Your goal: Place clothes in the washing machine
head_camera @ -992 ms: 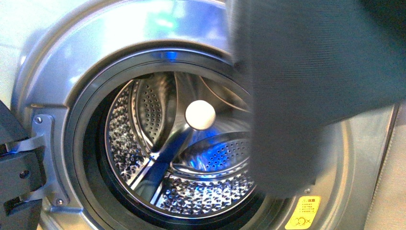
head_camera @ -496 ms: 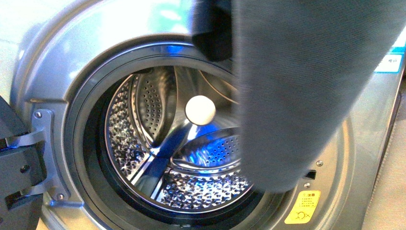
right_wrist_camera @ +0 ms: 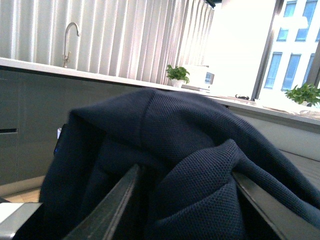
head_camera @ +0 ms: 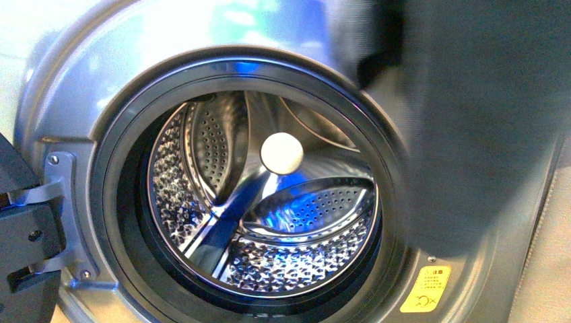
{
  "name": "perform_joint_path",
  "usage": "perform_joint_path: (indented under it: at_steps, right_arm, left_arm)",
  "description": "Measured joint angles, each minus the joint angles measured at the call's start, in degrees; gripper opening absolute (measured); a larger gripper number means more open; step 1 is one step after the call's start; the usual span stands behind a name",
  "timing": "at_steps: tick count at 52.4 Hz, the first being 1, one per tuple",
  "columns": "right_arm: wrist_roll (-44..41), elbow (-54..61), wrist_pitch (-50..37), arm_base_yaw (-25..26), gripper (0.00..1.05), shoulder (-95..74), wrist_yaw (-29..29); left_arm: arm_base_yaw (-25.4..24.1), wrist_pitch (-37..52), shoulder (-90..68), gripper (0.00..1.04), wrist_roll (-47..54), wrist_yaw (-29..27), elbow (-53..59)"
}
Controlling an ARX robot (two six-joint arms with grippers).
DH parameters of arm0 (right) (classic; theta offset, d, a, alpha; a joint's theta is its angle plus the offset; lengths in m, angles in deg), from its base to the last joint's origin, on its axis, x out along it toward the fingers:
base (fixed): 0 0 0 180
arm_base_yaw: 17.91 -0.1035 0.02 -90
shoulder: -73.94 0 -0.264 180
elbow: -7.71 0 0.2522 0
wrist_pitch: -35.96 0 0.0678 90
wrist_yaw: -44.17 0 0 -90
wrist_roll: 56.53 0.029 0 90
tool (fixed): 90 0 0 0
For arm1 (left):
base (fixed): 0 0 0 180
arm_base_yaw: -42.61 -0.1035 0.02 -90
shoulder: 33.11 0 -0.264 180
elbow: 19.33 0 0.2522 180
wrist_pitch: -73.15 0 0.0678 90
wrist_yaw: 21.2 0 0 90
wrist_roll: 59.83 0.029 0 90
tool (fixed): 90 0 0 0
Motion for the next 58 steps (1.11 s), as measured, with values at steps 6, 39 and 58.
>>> perform_joint_path:
  at_steps: [6,39,58]
  right_arm:
    - [0.0,0.0,-0.1,0.0,0.66,0.1,0.1]
    - [0.0,0.0,-0.1,0.0,0.97,0.1,0.1]
    - [0.0,0.0,-0.1,0.0,0.97,0.1,0.1]
  left_arm:
    - [-1.5,0.0,0.0,0.15,-0.2,-0.5,0.9]
    - [-15.4,5.0,11.1,0.14,-5.8,8.2,24.7]
    - [-17.0,5.3,15.5,0.14,0.9,14.7,37.9]
